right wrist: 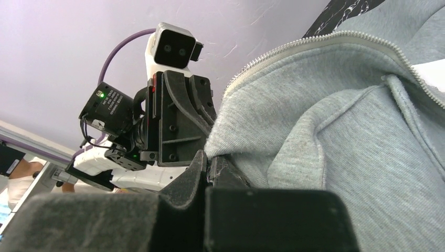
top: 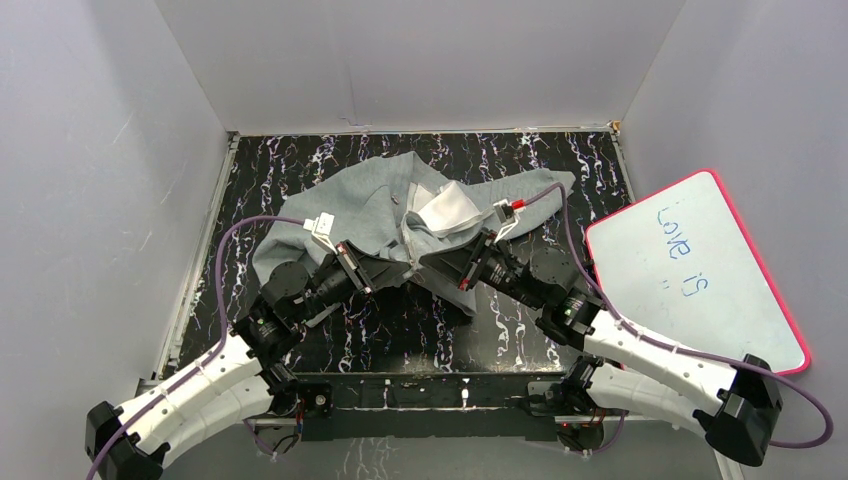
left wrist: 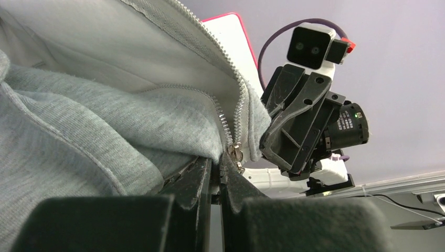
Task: Zip up the jacket
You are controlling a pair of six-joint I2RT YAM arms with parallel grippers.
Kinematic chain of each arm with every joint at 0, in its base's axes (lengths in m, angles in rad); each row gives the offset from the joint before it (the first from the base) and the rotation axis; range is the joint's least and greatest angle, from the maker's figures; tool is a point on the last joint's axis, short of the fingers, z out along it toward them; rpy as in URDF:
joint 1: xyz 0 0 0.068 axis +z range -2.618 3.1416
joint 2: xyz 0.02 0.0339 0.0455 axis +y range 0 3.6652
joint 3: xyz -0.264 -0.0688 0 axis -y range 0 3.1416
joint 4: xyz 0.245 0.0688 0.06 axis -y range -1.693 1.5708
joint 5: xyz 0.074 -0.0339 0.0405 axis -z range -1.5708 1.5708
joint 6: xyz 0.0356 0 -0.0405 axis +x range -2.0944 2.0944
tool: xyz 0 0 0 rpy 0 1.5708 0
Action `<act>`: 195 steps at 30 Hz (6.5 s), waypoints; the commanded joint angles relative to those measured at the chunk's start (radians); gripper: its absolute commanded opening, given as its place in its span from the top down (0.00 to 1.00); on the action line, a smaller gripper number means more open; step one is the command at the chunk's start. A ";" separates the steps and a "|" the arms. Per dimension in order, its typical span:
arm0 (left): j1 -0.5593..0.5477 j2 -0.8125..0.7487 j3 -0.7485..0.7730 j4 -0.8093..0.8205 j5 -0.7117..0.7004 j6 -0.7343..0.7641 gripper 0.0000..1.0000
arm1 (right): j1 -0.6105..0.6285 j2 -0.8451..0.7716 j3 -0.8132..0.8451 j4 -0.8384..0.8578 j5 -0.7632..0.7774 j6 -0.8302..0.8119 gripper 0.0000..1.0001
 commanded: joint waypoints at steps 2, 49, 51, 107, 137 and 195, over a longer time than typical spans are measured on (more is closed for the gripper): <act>-0.006 -0.008 0.052 0.097 0.098 0.009 1.00 | -0.010 0.027 0.095 0.052 0.042 -0.051 1.00; -0.005 0.056 -0.042 0.095 0.189 -0.089 1.00 | -0.020 -0.025 0.186 -0.641 0.203 0.087 0.21; -0.003 0.063 -0.040 0.097 0.187 -0.092 1.00 | -0.020 -0.045 0.207 -0.728 0.212 0.054 0.16; -0.003 0.070 0.007 -0.004 0.226 -0.084 1.00 | 0.074 0.003 0.229 -0.754 -0.187 -1.284 0.47; -0.002 0.074 0.007 -0.001 0.228 -0.085 1.00 | 0.225 0.045 0.226 -0.686 0.104 -1.355 0.82; -0.004 0.079 0.079 -0.273 0.377 0.092 1.00 | 0.040 0.557 0.766 -0.880 0.515 -1.232 1.00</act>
